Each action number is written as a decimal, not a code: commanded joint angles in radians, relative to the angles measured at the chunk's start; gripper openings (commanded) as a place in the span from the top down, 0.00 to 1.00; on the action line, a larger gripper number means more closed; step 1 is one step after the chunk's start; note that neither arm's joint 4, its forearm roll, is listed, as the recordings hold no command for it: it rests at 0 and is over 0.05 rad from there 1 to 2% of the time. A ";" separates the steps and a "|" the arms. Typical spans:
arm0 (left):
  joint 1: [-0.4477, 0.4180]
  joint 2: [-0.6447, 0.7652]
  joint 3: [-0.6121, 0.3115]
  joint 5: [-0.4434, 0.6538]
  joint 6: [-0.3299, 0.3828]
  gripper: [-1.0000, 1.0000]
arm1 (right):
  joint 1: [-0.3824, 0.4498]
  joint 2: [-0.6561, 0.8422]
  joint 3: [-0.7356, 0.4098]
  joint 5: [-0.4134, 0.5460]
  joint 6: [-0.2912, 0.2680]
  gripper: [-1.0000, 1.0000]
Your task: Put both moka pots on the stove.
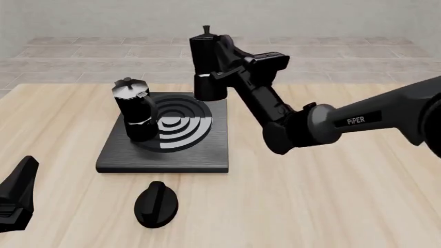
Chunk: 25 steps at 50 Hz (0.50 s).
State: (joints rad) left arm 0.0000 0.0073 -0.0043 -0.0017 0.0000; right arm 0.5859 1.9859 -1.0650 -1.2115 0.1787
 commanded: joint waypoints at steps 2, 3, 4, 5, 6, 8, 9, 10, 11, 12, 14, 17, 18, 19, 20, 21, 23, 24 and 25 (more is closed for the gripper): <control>0.000 0.000 0.000 0.000 0.000 0.00 | 0.035 0.059 -0.072 -0.008 -0.003 1.00; 0.000 0.000 0.000 0.000 0.000 0.00 | 0.032 0.067 -0.078 -0.008 0.004 1.00; 0.000 0.000 0.000 0.000 0.000 0.00 | 0.035 0.085 -0.083 -0.008 0.000 1.00; 0.000 0.000 0.000 0.000 0.000 0.00 | 0.037 0.090 -0.087 -0.008 0.001 1.00; 0.000 0.000 0.000 0.000 0.000 0.00 | 0.037 0.097 -0.089 -0.008 -0.001 1.00; 0.000 0.000 0.000 0.000 0.000 0.00 | 0.043 0.110 -0.093 -0.008 -0.004 1.00; 0.000 0.000 0.000 0.000 0.000 0.00 | 0.044 0.113 -0.095 -0.008 -0.004 1.00; 0.000 0.000 0.000 0.000 0.000 0.00 | 0.049 0.124 -0.102 -0.008 -0.012 1.00; 0.000 0.000 0.000 0.000 0.000 0.00 | 0.049 0.124 -0.102 -0.008 -0.012 1.00; 0.000 0.000 0.000 0.000 0.000 0.00 | 0.048 0.132 -0.108 -0.008 -0.012 1.00; 0.000 0.000 0.000 0.000 0.000 0.00 | 0.048 0.148 -0.120 -0.008 -0.016 1.00; 0.000 0.000 0.000 0.000 0.000 0.00 | 0.055 0.163 -0.128 -0.008 -0.023 1.00; 0.000 0.000 0.000 0.000 0.000 0.00 | 0.058 0.165 -0.130 -0.008 -0.027 1.00; 0.000 0.000 0.000 0.000 0.000 0.00 | 0.061 0.169 -0.133 -0.008 -0.027 1.00; 0.000 0.000 0.000 0.000 0.000 0.00 | 0.062 0.172 -0.137 -0.008 -0.029 1.00; 0.000 0.000 0.000 0.000 0.000 0.00 | 0.062 0.172 -0.137 -0.008 -0.029 1.00; 0.000 0.000 0.000 0.000 0.000 0.00 | 0.064 0.180 -0.144 -0.008 -0.031 1.00; 0.000 0.000 0.000 0.000 0.000 0.00 | 0.065 0.183 -0.148 -0.008 -0.032 1.00; 0.000 0.000 0.000 0.000 0.000 0.00 | 0.065 0.186 -0.153 -0.008 -0.034 1.00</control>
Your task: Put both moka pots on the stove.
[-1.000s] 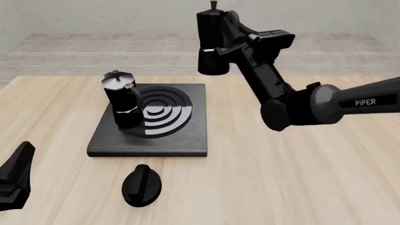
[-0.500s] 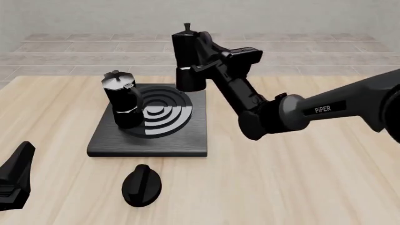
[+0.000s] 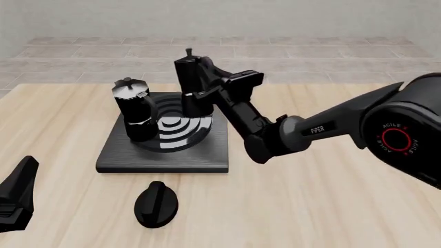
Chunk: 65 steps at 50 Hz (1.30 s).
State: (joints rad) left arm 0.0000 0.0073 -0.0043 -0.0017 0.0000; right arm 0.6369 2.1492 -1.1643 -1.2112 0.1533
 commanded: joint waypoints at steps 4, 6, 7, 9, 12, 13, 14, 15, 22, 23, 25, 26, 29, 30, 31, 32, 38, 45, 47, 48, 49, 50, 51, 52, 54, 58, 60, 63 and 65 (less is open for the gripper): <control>0.000 0.000 0.000 0.000 0.000 0.00 | 0.012 0.036 -0.067 -0.009 -0.012 1.00; 0.000 0.000 0.000 0.000 0.000 0.00 | 0.011 0.039 -0.072 -0.009 -0.013 1.00; 0.000 0.000 0.000 0.000 0.000 0.00 | 0.010 0.040 -0.074 -0.009 -0.012 1.00; 0.000 0.000 0.000 0.000 0.000 0.00 | 0.007 0.044 -0.081 -0.009 -0.011 1.00; 0.000 0.000 0.000 0.000 0.000 0.00 | 0.008 0.045 -0.084 -0.009 -0.012 1.00; 0.000 0.000 0.000 0.000 0.000 0.00 | 0.009 0.046 -0.086 -0.009 -0.009 1.00; 0.000 0.000 0.000 0.000 0.000 0.00 | 0.009 0.046 -0.086 -0.009 -0.009 1.00; 0.000 0.000 0.000 0.000 0.000 0.00 | 0.013 0.047 -0.087 -0.009 -0.008 1.00; 0.000 0.000 0.000 0.000 0.000 0.00 | 0.012 0.054 -0.089 -0.009 -0.002 1.00; 0.000 0.000 0.000 0.000 0.000 0.00 | 0.013 0.055 -0.086 -0.009 0.000 1.00; 0.000 0.000 0.000 0.000 0.000 0.00 | 0.014 0.055 -0.085 -0.009 -0.001 1.00; 0.000 0.000 0.000 0.000 0.000 0.00 | 0.013 0.057 -0.081 -0.009 0.000 1.00; 0.000 0.000 0.000 0.000 0.000 0.00 | 0.019 0.056 -0.073 -0.009 -0.004 1.00; 0.000 0.000 0.000 0.000 0.000 0.00 | 0.019 0.052 -0.062 -0.009 -0.006 1.00; 0.000 0.000 0.000 0.000 0.000 0.00 | 0.020 0.050 -0.059 -0.009 -0.008 1.00; 0.000 0.000 0.000 0.000 0.000 0.00 | 0.018 0.054 -0.055 -0.009 -0.009 1.00; 0.000 0.000 0.000 0.000 0.000 0.00 | 0.016 0.034 -0.022 -0.009 -0.016 1.00; 0.000 0.000 0.000 0.000 0.000 0.00 | 0.018 0.019 0.005 -0.009 -0.023 1.00; 0.000 0.000 0.000 0.000 0.000 0.00 | 0.023 0.015 0.013 -0.009 -0.026 1.00; 0.000 0.000 0.000 0.000 0.000 0.00 | 0.023 0.015 0.013 -0.009 -0.026 1.00; 0.000 0.000 0.000 0.000 0.000 0.00 | 0.024 0.012 0.017 -0.009 -0.027 1.00; 0.000 0.000 0.000 0.000 0.000 0.00 | 0.023 0.010 0.020 -0.009 -0.029 1.00; 0.000 0.000 0.000 0.000 0.000 0.00 | 0.023 0.007 0.022 -0.009 -0.030 1.00; 0.000 0.000 0.000 0.000 0.000 0.00 | 0.022 0.006 0.026 -0.009 -0.029 1.00; 0.000 0.000 0.000 0.000 0.000 0.00 | 0.025 0.002 0.034 -0.009 -0.033 1.00; 0.000 0.000 0.000 0.000 0.000 0.00 | 0.026 -0.001 0.050 -0.009 -0.039 1.00; 0.000 0.000 0.000 0.000 0.000 0.00 | 0.026 -0.002 0.062 -0.009 -0.043 1.00; 0.000 0.000 0.000 0.000 0.000 0.00 | 0.033 -0.008 0.077 -0.009 -0.049 1.00; 0.000 0.000 0.000 0.000 0.000 0.00 | 0.038 -0.016 0.100 -0.009 -0.055 1.00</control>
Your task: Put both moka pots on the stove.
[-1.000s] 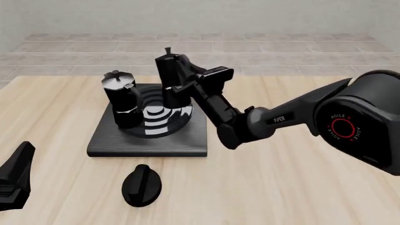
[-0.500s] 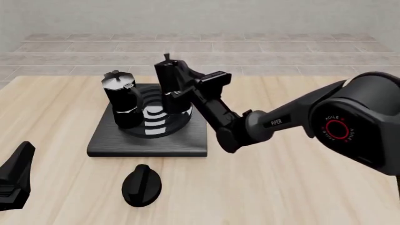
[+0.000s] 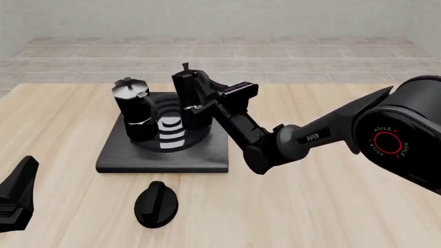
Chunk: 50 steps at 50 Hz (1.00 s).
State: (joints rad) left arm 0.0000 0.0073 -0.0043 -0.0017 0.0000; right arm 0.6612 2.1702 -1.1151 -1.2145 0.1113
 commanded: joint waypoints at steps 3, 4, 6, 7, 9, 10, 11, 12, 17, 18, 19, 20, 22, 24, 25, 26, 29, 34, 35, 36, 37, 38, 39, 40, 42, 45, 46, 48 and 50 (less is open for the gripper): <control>0.000 0.000 0.000 0.000 0.000 0.00 | 0.004 -0.049 0.108 -0.005 -0.009 1.00; 0.000 0.000 0.000 0.000 0.000 0.00 | 0.004 -0.049 0.108 -0.005 -0.009 1.00; 0.000 0.000 0.000 0.000 0.000 0.00 | 0.003 -0.064 0.140 -0.005 -0.011 1.00; 0.000 0.000 0.000 0.000 0.000 0.00 | -0.006 -0.073 0.163 -0.005 -0.009 1.00; 0.000 0.000 0.000 0.000 0.000 0.00 | 0.000 -0.088 0.180 -0.005 -0.009 1.00; 0.000 0.000 0.000 0.000 0.000 0.00 | 0.000 -0.099 0.198 -0.004 -0.011 1.00; 0.000 0.000 0.000 0.000 0.000 0.00 | 0.001 -0.109 0.210 -0.002 -0.009 1.00; 0.000 0.000 0.000 0.000 0.000 0.00 | -0.004 -0.112 0.213 0.006 -0.001 1.00; 0.000 0.000 0.000 0.000 0.000 0.00 | -0.028 -0.169 0.237 0.054 0.021 0.00; 0.000 0.000 0.000 0.000 0.000 0.00 | -0.028 -0.169 0.237 0.055 0.021 0.00; 0.000 0.000 0.000 0.000 0.000 0.00 | -0.028 -0.169 0.237 0.055 0.021 0.00; 0.000 0.000 0.000 0.000 0.000 0.00 | -0.036 -0.192 0.241 0.081 0.030 0.00; 0.000 0.000 0.000 0.000 0.000 0.00 | -0.039 -0.213 0.248 0.091 0.025 0.00; 0.000 0.000 0.000 0.000 0.000 0.00 | -0.044 -0.222 0.244 0.104 0.024 0.00; 0.000 0.000 0.000 0.000 0.000 0.00 | -0.044 -0.222 0.244 0.105 0.024 0.00; 0.000 0.000 0.000 0.000 0.000 0.00 | -0.044 -0.225 0.243 0.110 0.025 0.00; 0.000 0.000 0.000 0.000 0.000 0.00 | -0.044 -0.237 0.242 0.130 0.023 0.00; 0.000 0.000 0.000 0.000 0.000 0.00 | -0.044 -0.247 0.237 0.147 0.021 0.00; 0.000 0.000 0.000 0.000 0.000 0.00 | -0.042 -0.248 0.236 0.149 0.019 0.00; 0.000 0.000 0.000 0.000 0.000 0.00 | -0.042 -0.251 0.237 0.150 0.017 0.00; 0.000 0.000 0.000 0.000 0.000 0.00 | -0.041 -0.255 0.239 0.151 0.019 0.00; 0.000 0.000 0.000 0.000 0.000 0.00 | -0.039 -0.258 0.239 0.156 0.019 0.00; 0.000 0.000 0.000 0.000 0.000 0.00 | -0.039 -0.261 0.240 0.157 0.018 0.00; 0.000 0.000 0.000 0.000 0.000 0.00 | -0.040 -0.264 0.239 0.162 0.021 0.00; 0.000 0.000 0.000 0.000 0.000 0.00 | -0.040 -0.270 0.238 0.170 0.023 0.00; 0.000 0.000 0.000 0.000 0.000 0.00 | -0.039 -0.284 0.243 0.177 0.023 0.00; 0.000 0.000 0.000 0.000 0.000 0.00 | -0.038 -0.290 0.243 0.181 0.023 0.00; 0.000 0.000 0.000 0.000 0.000 0.00 | -0.038 -0.298 0.243 0.187 0.023 0.00; 0.000 0.000 0.000 0.000 0.000 0.00 | -0.036 -0.305 0.244 0.190 0.022 0.00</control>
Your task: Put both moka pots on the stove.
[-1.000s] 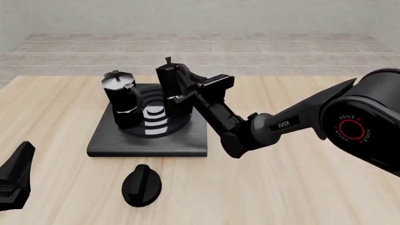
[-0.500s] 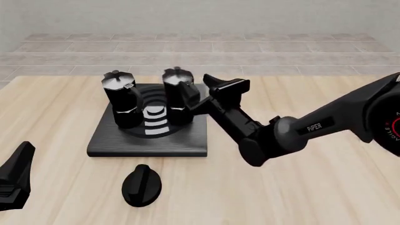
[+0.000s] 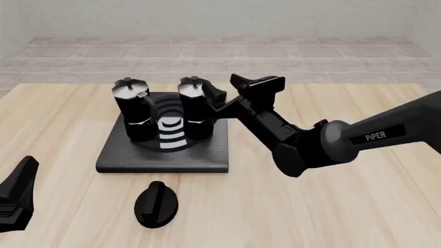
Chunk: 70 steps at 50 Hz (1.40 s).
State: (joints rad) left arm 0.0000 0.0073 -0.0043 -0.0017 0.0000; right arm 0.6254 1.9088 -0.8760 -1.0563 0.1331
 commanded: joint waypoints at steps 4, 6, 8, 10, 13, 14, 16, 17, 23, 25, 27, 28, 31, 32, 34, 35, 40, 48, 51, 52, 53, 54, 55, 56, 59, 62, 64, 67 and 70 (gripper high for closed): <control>0.000 0.000 0.000 0.000 0.000 0.00 | -0.001 -0.065 0.003 0.049 -0.003 0.00; 0.000 0.000 0.000 0.000 0.000 0.00 | 0.000 -0.079 0.008 0.051 -0.004 0.00; 0.000 0.000 0.000 0.000 0.000 0.00 | 0.001 -0.088 0.009 0.056 -0.005 0.00; 0.000 0.000 0.000 0.000 0.000 0.00 | 0.000 -0.090 0.008 0.059 -0.006 0.00; 0.000 0.000 0.000 0.000 0.000 0.00 | -0.006 -0.108 0.005 0.069 -0.013 0.00; 0.000 0.000 0.000 0.000 0.000 0.00 | -0.006 -0.108 0.005 0.069 -0.013 0.00; 0.000 0.000 0.000 0.000 0.000 0.00 | -0.006 -0.118 0.005 0.074 -0.013 0.00; 0.000 0.000 0.000 0.000 0.000 0.00 | -0.005 -0.123 0.008 0.074 -0.015 0.00; 0.000 0.000 0.000 0.000 0.000 0.00 | -0.004 -0.138 0.012 0.081 -0.014 0.00; 0.000 0.000 0.000 0.000 0.000 0.00 | -0.003 -0.140 0.014 0.081 -0.012 0.00; 0.000 0.000 0.000 0.000 0.000 0.00 | -0.003 -0.140 0.014 0.081 -0.013 0.00; 0.000 0.000 0.000 0.000 0.000 0.00 | -0.003 -0.140 0.014 0.081 -0.013 0.00; 0.000 0.000 0.000 0.000 0.000 0.00 | -0.001 -0.151 0.016 0.093 -0.012 0.00; 0.000 0.000 0.000 0.000 0.000 0.00 | -0.001 -0.155 0.015 0.097 -0.013 0.00; 0.000 0.000 0.000 0.000 0.000 0.00 | -0.002 -0.161 0.015 0.101 -0.015 0.00; 0.000 0.000 0.000 0.000 0.000 0.00 | -0.002 -0.164 0.013 0.105 -0.015 0.00; 0.000 0.000 0.000 0.000 0.000 0.00 | -0.008 -0.176 0.006 0.119 -0.021 0.00; 0.000 0.000 0.000 0.000 0.000 0.00 | -0.011 -0.198 0.001 0.139 -0.018 0.00; 0.000 0.000 0.000 0.000 0.000 0.00 | -0.011 -0.204 -0.001 0.145 -0.018 0.00; 0.000 0.000 0.000 0.000 0.000 0.00 | -0.011 -0.204 -0.001 0.146 -0.018 0.00; 0.000 0.000 0.000 0.000 0.000 0.00 | -0.010 -0.209 -0.003 0.149 -0.020 0.00; 0.000 0.000 0.000 0.000 0.000 0.00 | -0.010 -0.210 -0.003 0.149 -0.020 0.00; 0.000 0.000 0.000 0.000 0.000 0.00 | -0.010 -0.213 -0.003 0.151 -0.020 0.00; 0.000 0.000 0.000 0.000 0.000 0.00 | -0.010 -0.215 -0.003 0.153 -0.022 0.00; 0.000 0.000 0.000 0.000 0.000 0.00 | -0.013 -0.220 -0.009 0.161 -0.018 0.00; 0.000 0.000 0.000 0.000 0.000 0.00 | -0.017 -0.222 -0.015 0.168 -0.017 0.00; 0.000 0.000 0.000 0.000 0.000 0.00 | -0.015 -0.228 -0.014 0.170 -0.019 0.00; 0.000 0.000 0.000 0.000 0.000 0.00 | -0.013 -0.234 -0.019 0.181 -0.020 0.00; 0.000 0.000 0.000 0.000 0.000 0.00 | -0.012 -0.236 -0.023 0.187 -0.024 0.00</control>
State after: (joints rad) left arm 0.0000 0.0073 -0.0043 -0.0017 0.0000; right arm 0.6132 1.6887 -0.8878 -0.8918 0.1130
